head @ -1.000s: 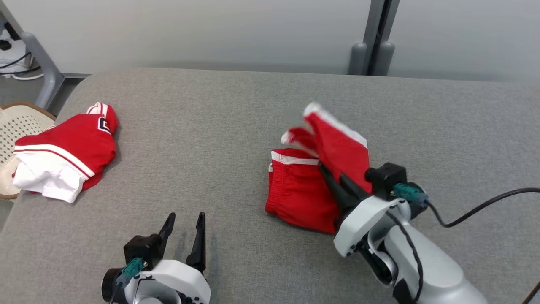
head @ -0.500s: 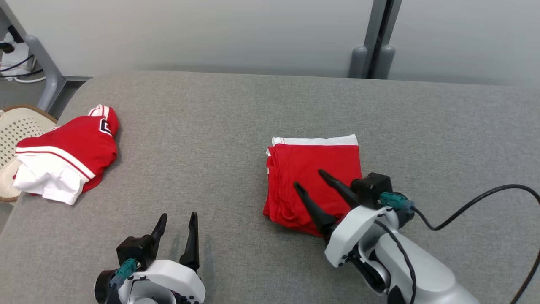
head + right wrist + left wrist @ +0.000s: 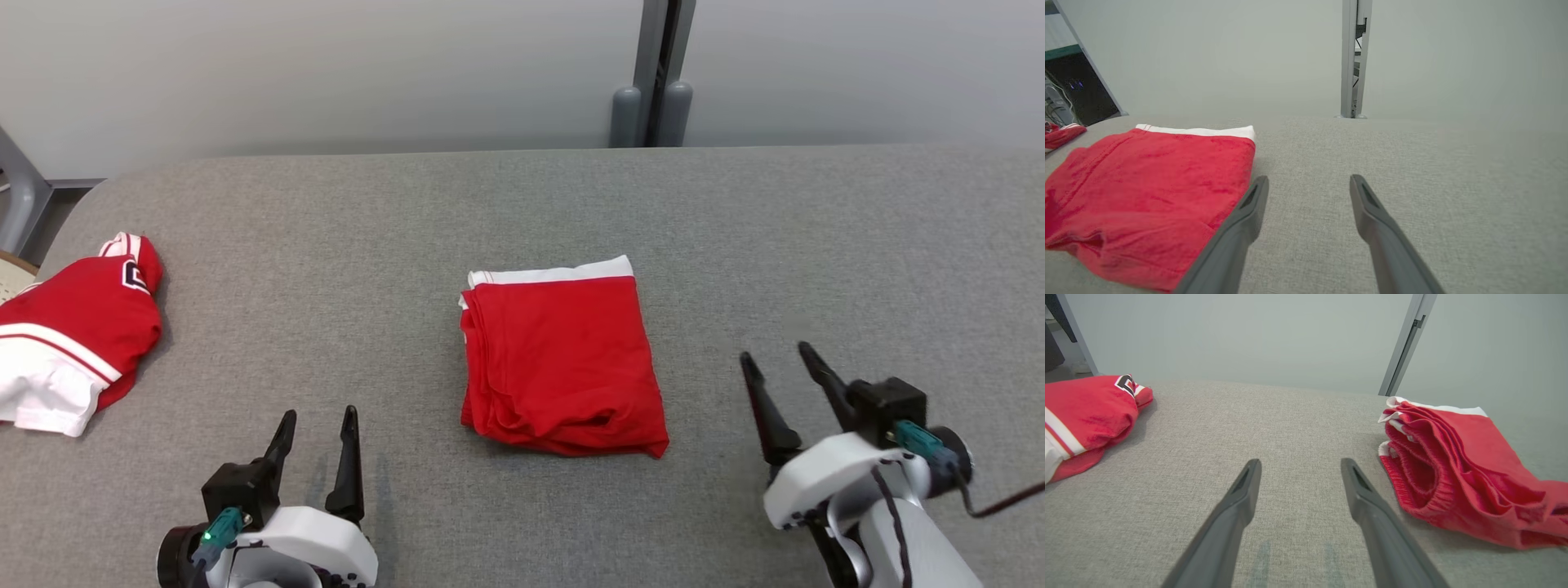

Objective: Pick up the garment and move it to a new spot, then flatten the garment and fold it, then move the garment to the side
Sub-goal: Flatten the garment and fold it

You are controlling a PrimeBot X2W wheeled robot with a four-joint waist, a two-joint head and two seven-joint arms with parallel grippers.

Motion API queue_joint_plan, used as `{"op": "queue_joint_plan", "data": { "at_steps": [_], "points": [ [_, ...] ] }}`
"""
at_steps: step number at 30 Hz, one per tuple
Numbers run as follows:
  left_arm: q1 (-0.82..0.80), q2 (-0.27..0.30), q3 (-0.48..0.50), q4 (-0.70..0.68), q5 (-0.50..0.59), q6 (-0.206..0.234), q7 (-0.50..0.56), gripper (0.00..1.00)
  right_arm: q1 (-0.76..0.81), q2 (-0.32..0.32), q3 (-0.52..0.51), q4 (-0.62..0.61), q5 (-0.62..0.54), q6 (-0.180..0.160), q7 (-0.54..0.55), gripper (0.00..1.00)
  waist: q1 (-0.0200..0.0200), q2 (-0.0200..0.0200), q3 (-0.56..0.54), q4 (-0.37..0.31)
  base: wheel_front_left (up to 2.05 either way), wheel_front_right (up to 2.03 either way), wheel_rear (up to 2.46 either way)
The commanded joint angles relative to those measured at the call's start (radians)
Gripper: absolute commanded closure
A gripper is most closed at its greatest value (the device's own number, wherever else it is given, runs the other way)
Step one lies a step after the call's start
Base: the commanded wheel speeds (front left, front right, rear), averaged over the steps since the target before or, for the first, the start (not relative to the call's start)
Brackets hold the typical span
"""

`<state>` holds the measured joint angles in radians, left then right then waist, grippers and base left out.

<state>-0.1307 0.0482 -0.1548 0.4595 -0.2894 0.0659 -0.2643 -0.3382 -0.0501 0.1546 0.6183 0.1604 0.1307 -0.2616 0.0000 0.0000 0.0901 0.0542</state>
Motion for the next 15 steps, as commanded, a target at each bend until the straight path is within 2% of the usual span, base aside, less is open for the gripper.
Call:
{"op": "queue_joint_plan", "data": {
  "at_steps": [1, 6, 15],
  "points": [
    [0.007, 0.005, 0.010, -0.006, 0.009, 0.002, 0.000, 0.00, 0.027, -0.004, -0.030, -0.017, -0.023, 0.000, -0.004, 0.00, 0.0000, 0.0000, -0.002, -0.006, 0.00, 0.00, 0.00],
    [0.029, 0.005, 0.033, -0.014, 0.037, 0.001, 0.000, 0.00, 0.090, -0.003, -0.095, -0.059, -0.051, 0.000, -0.004, 0.00, 0.0000, 0.0000, -0.015, -0.018, 0.00, 0.00, 0.00],
    [0.078, 0.004, 0.064, -0.037, 0.071, -0.003, 0.000, 0.00, 0.154, -0.003, -0.104, -0.098, -0.023, 0.000, -0.004, 0.00, 0.0000, 0.0000, -0.047, -0.034, 0.00, 0.00, 0.00]
  ]
}}
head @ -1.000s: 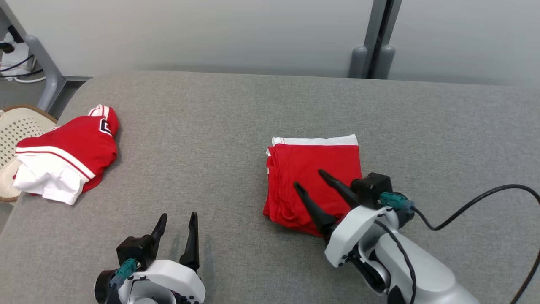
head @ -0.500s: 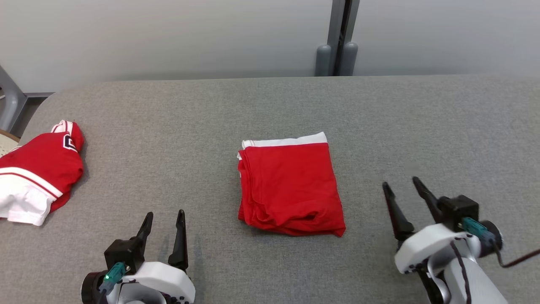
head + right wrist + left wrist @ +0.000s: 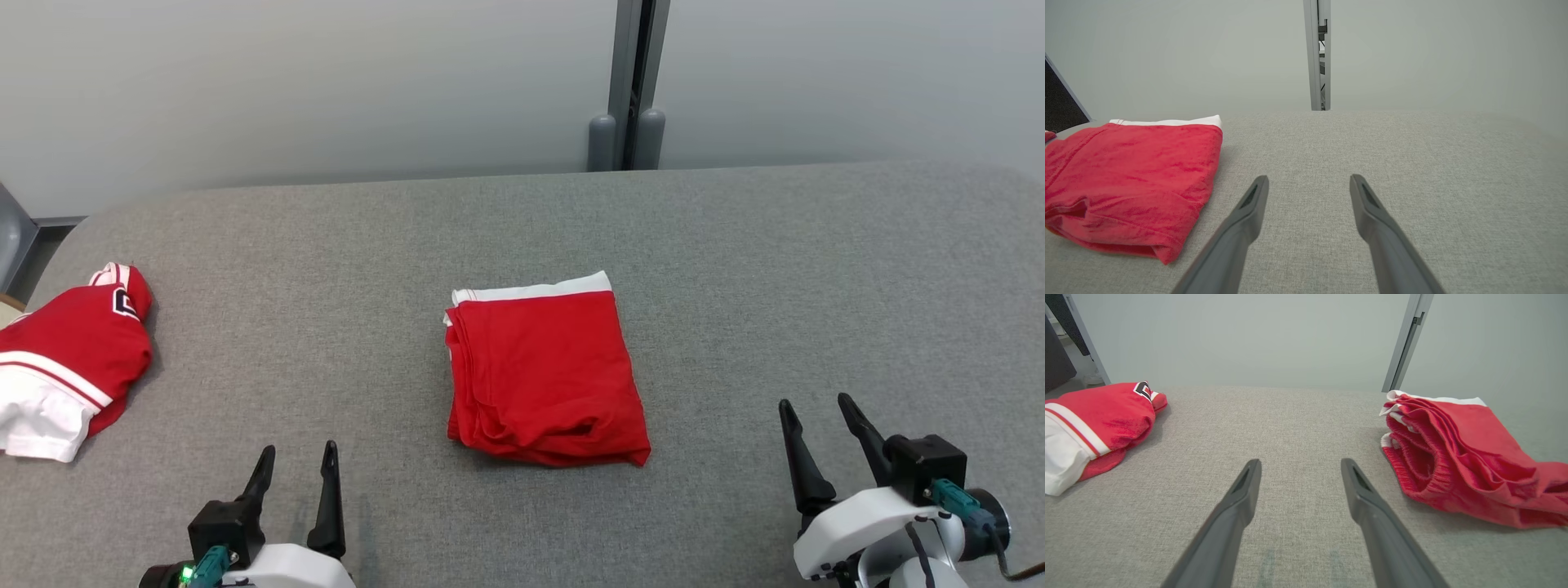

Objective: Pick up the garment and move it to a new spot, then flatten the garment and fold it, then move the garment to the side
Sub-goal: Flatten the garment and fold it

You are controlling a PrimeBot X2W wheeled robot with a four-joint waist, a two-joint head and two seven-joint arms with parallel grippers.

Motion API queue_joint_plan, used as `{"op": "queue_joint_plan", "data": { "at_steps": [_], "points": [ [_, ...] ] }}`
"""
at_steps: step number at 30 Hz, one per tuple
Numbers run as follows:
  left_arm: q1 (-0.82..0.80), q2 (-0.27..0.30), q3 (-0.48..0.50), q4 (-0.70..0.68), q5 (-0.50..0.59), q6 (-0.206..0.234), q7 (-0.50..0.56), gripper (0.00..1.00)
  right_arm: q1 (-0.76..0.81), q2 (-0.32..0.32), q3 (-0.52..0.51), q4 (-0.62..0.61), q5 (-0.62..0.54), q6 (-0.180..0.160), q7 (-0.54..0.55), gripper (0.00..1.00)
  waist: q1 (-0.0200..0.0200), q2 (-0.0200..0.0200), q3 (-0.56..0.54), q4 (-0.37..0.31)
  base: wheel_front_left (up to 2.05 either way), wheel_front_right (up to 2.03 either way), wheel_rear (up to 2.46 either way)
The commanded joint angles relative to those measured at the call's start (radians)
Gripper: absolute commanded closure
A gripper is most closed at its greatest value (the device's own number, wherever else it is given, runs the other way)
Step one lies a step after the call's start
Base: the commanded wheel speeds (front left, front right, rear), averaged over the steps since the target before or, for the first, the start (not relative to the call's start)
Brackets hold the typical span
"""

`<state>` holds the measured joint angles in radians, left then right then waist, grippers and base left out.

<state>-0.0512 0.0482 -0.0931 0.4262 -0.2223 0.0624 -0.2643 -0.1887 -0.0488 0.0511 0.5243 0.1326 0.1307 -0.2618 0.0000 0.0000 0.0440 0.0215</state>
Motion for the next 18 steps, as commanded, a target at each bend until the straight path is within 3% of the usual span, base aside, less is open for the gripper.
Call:
{"op": "queue_joint_plan", "data": {
  "at_steps": [1, 18],
  "points": [
    [0.006, 0.005, 0.005, -0.005, 0.006, -0.001, 0.000, 0.00, 0.010, -0.005, 0.001, -0.006, 0.007, 0.000, -0.004, 0.00, 0.0000, 0.0000, -0.008, -0.003, 0.00, 0.00, 0.00],
    [0.089, 0.005, 0.047, -0.038, 0.050, -0.013, 0.000, 0.00, 0.083, -0.005, 0.034, -0.026, 0.061, 0.000, -0.004, 0.00, 0.0000, 0.0000, -0.053, -0.016, 0.00, 0.00, 0.00]
  ]
}}
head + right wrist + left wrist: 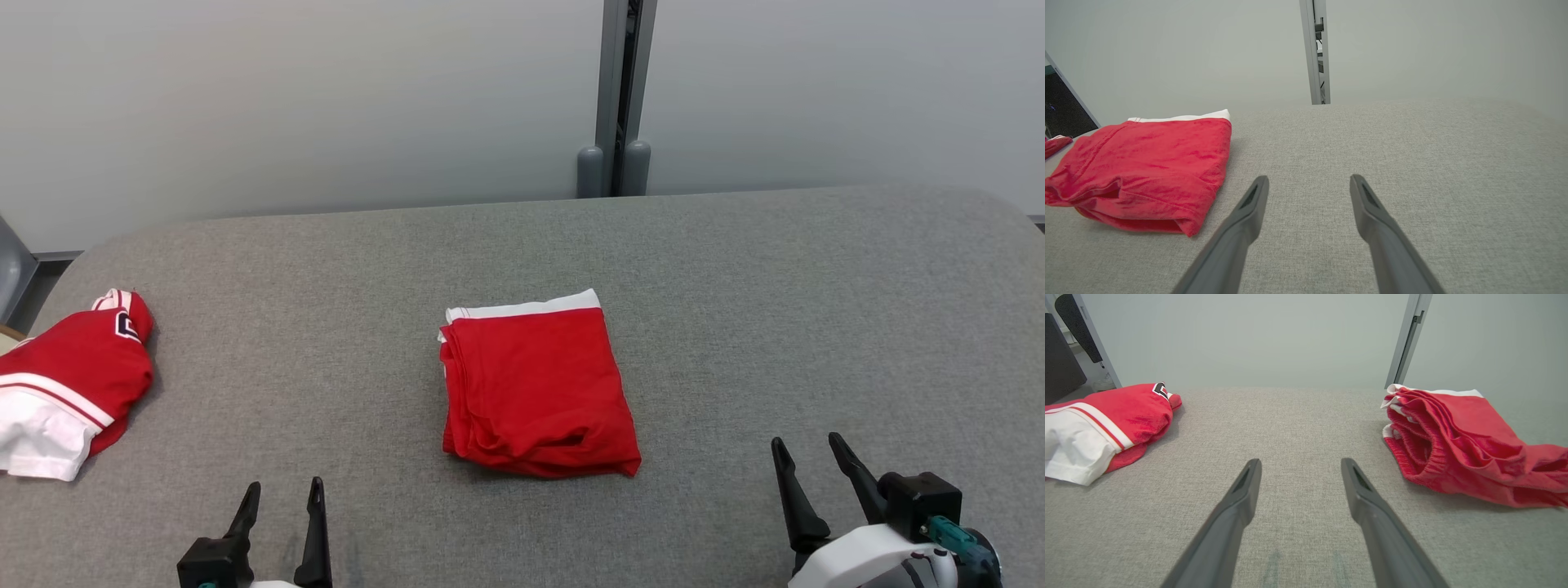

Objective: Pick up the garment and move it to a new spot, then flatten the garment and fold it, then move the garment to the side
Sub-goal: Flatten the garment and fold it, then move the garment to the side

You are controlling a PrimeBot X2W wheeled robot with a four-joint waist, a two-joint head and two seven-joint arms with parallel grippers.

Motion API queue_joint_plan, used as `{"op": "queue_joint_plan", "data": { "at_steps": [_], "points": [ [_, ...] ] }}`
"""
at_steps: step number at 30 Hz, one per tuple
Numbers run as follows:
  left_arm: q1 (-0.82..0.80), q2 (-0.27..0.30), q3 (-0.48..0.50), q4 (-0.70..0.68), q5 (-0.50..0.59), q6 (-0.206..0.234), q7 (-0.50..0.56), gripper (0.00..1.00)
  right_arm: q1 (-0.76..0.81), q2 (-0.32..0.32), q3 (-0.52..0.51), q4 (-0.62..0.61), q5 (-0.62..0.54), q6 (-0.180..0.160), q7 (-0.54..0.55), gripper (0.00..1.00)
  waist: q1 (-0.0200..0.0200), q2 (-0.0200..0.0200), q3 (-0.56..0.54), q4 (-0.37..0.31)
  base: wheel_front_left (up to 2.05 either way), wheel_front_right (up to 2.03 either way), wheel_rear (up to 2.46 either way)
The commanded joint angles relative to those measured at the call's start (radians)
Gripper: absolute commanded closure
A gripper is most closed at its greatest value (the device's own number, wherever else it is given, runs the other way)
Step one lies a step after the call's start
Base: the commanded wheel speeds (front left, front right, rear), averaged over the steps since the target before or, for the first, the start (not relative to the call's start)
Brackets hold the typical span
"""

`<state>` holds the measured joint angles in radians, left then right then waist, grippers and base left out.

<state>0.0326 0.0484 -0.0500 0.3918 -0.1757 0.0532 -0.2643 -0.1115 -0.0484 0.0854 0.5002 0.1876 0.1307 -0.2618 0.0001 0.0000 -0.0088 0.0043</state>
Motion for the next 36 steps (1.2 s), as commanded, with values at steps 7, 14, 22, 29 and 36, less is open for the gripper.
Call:
{"op": "queue_joint_plan", "data": {
  "at_steps": [7, 14, 22, 29, 36],
  "points": [
    [0.001, 0.004, -0.011, -0.009, 0.009, -0.007, 0.000, 0.00, -0.007, -0.005, 0.007, 0.003, 0.016, 0.000, -0.004, 0.00, -0.0001, 0.0000, 0.022, 0.015, 0.00, 0.00, 0.00],
    [-0.041, 0.005, -0.051, -0.025, -0.005, -0.007, 0.000, 0.00, -0.080, -0.005, 0.046, 0.023, 0.048, 0.000, -0.004, 0.00, -0.0001, 0.0000, 0.115, 0.050, 0.00, 0.00, 0.00],
    [-0.103, 0.005, -0.119, -0.030, -0.017, -0.001, 0.000, 0.00, -0.212, -0.005, 0.125, 0.066, 0.095, 0.000, -0.004, 0.00, -0.0001, 0.0000, 0.212, 0.107, 0.00, 0.00, 0.00],
    [-0.124, 0.004, -0.162, -0.029, -0.035, 0.004, 0.000, 0.00, -0.304, -0.006, 0.174, 0.143, 0.204, 0.000, -0.004, 0.00, -0.0001, 0.0000, 0.238, 0.151, 0.00, 0.00, 0.00],
    [-0.128, 0.004, -0.166, -0.026, -0.051, 0.010, 0.000, 0.00, -0.396, -0.006, 0.213, 0.262, 0.280, 0.000, -0.004, 0.00, -0.0001, 0.0000, 0.247, 0.189, 0.00, 0.00, 0.00]
  ]
}}
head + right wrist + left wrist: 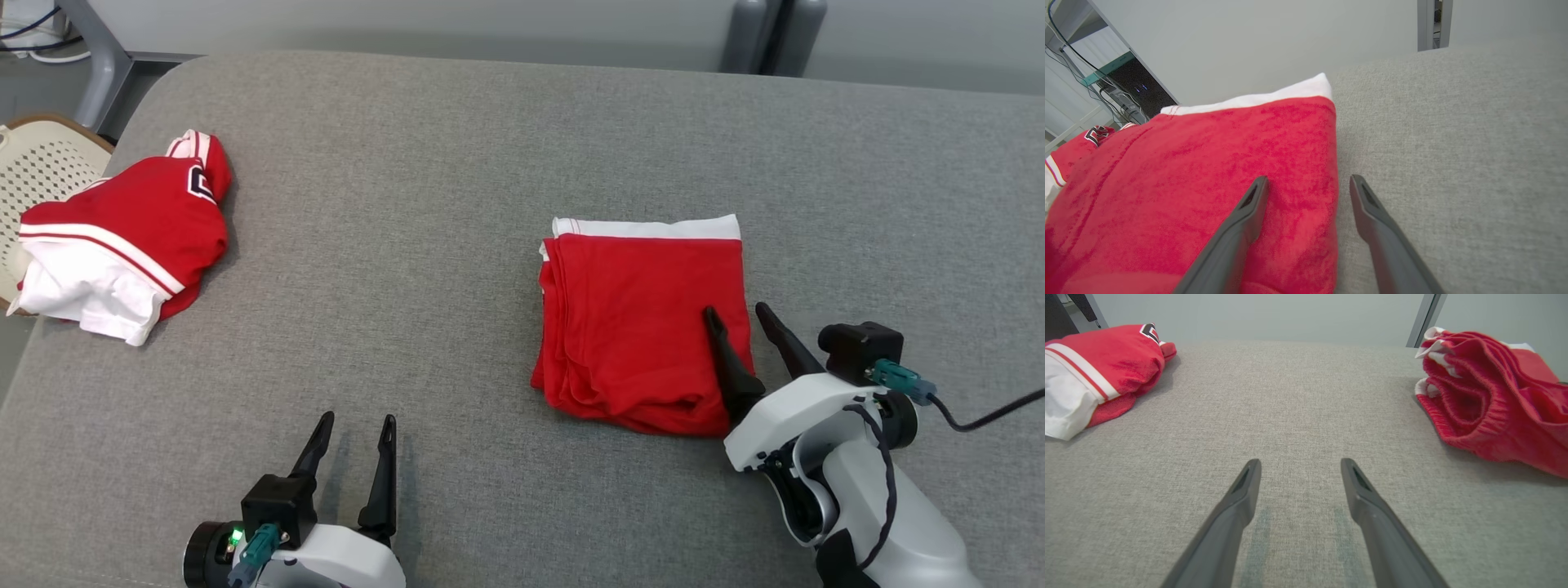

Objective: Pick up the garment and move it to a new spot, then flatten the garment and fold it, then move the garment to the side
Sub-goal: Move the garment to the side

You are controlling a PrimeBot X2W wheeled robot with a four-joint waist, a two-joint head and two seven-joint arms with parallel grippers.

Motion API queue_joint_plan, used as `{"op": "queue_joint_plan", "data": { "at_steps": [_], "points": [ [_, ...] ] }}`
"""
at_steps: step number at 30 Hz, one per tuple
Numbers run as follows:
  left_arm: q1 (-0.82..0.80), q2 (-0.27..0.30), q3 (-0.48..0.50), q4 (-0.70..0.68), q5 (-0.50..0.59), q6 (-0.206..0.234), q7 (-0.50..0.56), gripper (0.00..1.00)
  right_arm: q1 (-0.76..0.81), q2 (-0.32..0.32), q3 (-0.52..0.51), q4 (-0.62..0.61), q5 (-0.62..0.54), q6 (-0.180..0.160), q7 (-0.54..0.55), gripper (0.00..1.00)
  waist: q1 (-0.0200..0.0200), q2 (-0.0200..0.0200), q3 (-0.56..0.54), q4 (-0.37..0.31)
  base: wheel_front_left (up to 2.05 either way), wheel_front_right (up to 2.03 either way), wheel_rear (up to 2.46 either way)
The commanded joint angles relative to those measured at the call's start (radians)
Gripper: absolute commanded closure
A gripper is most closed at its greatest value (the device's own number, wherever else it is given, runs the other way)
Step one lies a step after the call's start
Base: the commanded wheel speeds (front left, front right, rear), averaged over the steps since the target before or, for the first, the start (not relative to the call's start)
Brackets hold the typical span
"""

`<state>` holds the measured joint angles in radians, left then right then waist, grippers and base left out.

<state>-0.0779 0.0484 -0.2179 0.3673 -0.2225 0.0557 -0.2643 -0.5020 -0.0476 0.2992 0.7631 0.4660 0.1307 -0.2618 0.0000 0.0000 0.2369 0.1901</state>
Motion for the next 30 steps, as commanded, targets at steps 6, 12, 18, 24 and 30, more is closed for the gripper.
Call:
{"op": "queue_joint_plan", "data": {
  "at_steps": [6, 12, 18, 24, 30],
  "points": [
    [-0.010, 0.004, 0.001, -0.005, -0.007, 0.010, 0.000, 0.00, -0.053, -0.006, 0.051, 0.102, 0.030, 0.000, -0.004, 0.46, 0.0000, 0.0000, 0.002, 0.014, 0.00, 0.00, 0.00],
    [-0.005, 0.005, 0.001, -0.001, -0.006, 0.017, 0.000, 0.00, -0.071, -0.007, 0.033, 0.144, -0.016, 0.000, -0.004, 1.00, 0.0000, 0.0000, -0.014, -0.012, 0.00, 0.00, 0.00],
    [-0.004, 0.004, 0.004, -0.004, 0.003, 0.006, 0.000, 0.00, -0.045, -0.007, 0.002, 0.130, -0.037, 0.000, -0.004, 1.00, 0.0000, 0.0000, -0.044, -0.075, 0.00, 0.00, 0.00],
    [-0.007, 0.004, 0.002, -0.005, 0.015, -0.005, 0.000, 0.00, -0.010, -0.007, 0.005, 0.112, -0.028, 0.000, -0.004, 1.00, 0.0000, 0.0000, -0.076, -0.190, 0.00, 0.00, 0.00],
    [-0.030, 0.004, -0.014, -0.006, 0.029, -0.019, 0.000, 0.00, 0.011, -0.007, 0.000, 0.110, -0.040, 0.000, -0.004, 1.00, 0.0000, 0.0000, -0.077, -0.334, 0.00, 0.00, 0.00]
  ]
}}
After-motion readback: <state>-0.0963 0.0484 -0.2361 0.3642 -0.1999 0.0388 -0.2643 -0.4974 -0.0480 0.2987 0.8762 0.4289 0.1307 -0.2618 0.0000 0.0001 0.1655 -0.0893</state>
